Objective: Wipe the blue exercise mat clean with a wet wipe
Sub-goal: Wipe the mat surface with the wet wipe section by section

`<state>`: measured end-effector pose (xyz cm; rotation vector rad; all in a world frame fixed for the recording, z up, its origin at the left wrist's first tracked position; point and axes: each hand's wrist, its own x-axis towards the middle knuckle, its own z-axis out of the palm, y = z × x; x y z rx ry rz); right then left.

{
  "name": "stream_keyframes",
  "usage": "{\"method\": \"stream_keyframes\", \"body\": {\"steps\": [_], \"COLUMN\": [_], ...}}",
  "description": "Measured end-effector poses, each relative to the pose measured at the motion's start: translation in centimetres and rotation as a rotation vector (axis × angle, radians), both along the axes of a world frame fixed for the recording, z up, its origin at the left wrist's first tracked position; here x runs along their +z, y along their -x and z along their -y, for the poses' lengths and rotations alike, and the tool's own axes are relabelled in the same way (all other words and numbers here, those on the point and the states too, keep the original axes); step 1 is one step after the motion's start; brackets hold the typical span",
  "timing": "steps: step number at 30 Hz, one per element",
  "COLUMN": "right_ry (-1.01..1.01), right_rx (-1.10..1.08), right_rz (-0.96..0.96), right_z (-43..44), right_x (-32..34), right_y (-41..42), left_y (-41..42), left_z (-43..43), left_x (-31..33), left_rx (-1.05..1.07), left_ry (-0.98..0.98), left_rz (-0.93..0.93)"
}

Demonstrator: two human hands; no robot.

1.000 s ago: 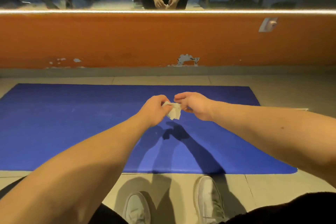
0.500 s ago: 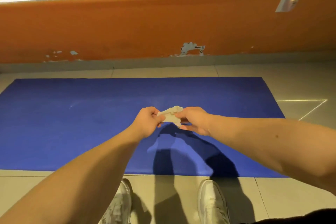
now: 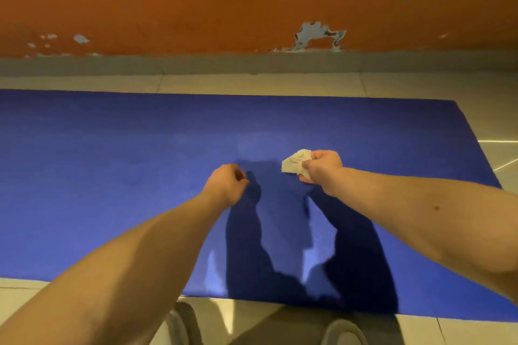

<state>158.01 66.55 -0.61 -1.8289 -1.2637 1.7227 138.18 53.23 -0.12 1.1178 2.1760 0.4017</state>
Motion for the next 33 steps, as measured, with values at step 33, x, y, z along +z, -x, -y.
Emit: {"method": "stream_keyframes", "body": {"steps": [33], "right_ry": [-0.789], "right_rx": [1.244], "right_rz": [0.642], "right_z": [-5.9], "right_x": [-11.1], "right_y": [12.3], "left_y": [8.5], "left_z": [-12.0], "left_x": [-8.1], "left_rx": [-0.053], "left_ry": [0.455], "left_rz": [-0.312]}}
